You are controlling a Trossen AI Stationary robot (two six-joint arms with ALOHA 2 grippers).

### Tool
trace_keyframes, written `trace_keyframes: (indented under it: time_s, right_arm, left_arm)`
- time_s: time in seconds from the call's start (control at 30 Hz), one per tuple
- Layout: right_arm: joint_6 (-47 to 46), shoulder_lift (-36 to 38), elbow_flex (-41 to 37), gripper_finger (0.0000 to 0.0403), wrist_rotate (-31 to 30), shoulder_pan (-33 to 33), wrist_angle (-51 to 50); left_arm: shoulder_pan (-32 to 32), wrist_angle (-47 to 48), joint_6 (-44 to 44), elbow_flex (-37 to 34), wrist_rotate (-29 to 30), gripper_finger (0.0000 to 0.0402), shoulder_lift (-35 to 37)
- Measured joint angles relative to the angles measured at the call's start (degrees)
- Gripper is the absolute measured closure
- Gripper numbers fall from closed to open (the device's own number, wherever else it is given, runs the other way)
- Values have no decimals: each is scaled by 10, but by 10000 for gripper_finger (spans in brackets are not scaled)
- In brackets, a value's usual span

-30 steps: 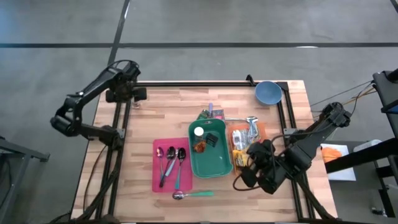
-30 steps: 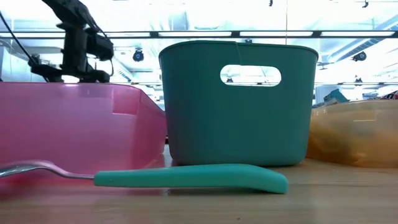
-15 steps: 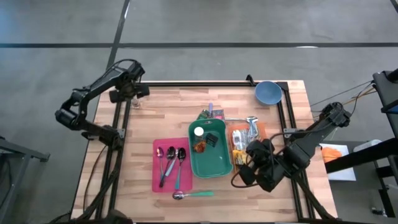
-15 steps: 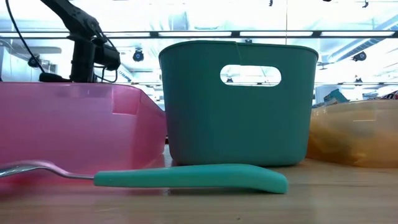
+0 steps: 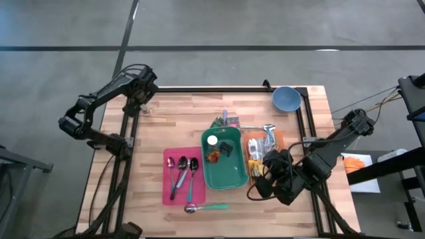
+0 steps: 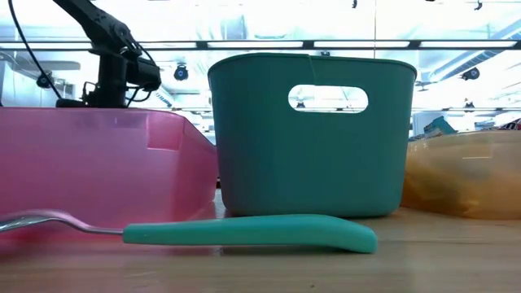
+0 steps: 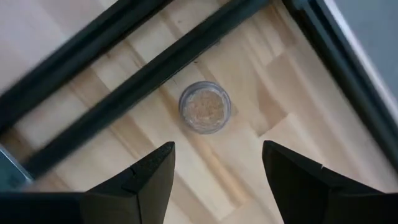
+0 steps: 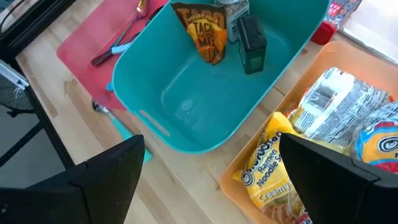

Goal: Pick & Place Food Item
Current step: Put the brown seasoning bottle into the green bin

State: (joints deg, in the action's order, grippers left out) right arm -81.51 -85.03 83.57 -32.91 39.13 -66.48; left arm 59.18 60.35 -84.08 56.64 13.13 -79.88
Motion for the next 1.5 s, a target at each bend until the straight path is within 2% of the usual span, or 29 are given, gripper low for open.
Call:
trace_keyframes:
  time_s: [0.13,0.33,0.53,0.73,0.93,1.5]
  right_arm:
    - [0,0,0,34,3,0,5]
    - [4,0,0,34,4,0,13]
    - [5,0,0,34,4,0,13]
    - [10,0,0,34,4,0,13]
    - [12,0,0,34,4,0,13]
    - [9,2,0,34,19,0,13]
  left_arm:
    - [0,-13,-83,0,-3,159,0]
    - [0,-36,-137,-24,-3,159,-1]
    - [0,-58,-216,-67,-27,159,0]
    - [0,-102,-242,-80,-20,159,2]
    - [0,-102,-253,-82,10,159,2]
    - [1,-98,-330,-82,13,159,2]
